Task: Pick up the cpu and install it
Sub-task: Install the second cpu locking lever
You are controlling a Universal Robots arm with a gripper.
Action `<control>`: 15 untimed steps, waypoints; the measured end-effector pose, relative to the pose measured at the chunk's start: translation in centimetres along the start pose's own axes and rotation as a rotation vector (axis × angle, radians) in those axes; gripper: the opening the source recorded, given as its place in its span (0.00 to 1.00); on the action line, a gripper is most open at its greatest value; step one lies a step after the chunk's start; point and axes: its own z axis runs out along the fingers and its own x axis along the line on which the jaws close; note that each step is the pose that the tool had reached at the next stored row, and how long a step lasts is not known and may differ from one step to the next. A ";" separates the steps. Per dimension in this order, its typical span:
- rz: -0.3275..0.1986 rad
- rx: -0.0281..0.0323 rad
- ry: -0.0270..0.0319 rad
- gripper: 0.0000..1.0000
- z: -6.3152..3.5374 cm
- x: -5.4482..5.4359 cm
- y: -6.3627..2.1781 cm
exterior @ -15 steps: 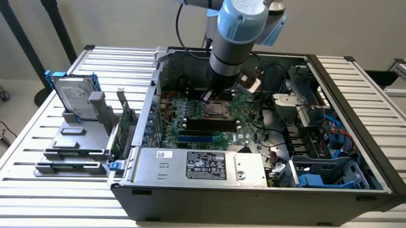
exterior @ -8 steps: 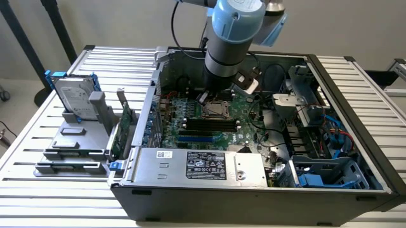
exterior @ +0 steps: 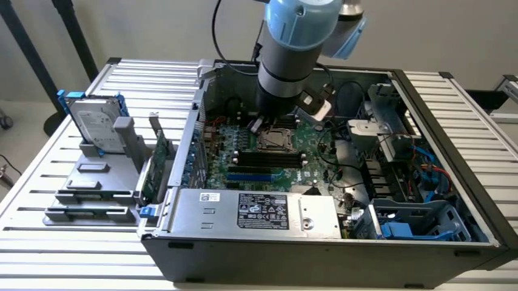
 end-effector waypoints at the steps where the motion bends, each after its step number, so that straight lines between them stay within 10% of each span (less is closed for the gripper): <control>1: 0.000 0.0000 0.0001 0.11 -0.32 -0.2 0.04; 15: 0.002 0.0018 -0.0017 0.11 -1.51 -2.1 0.04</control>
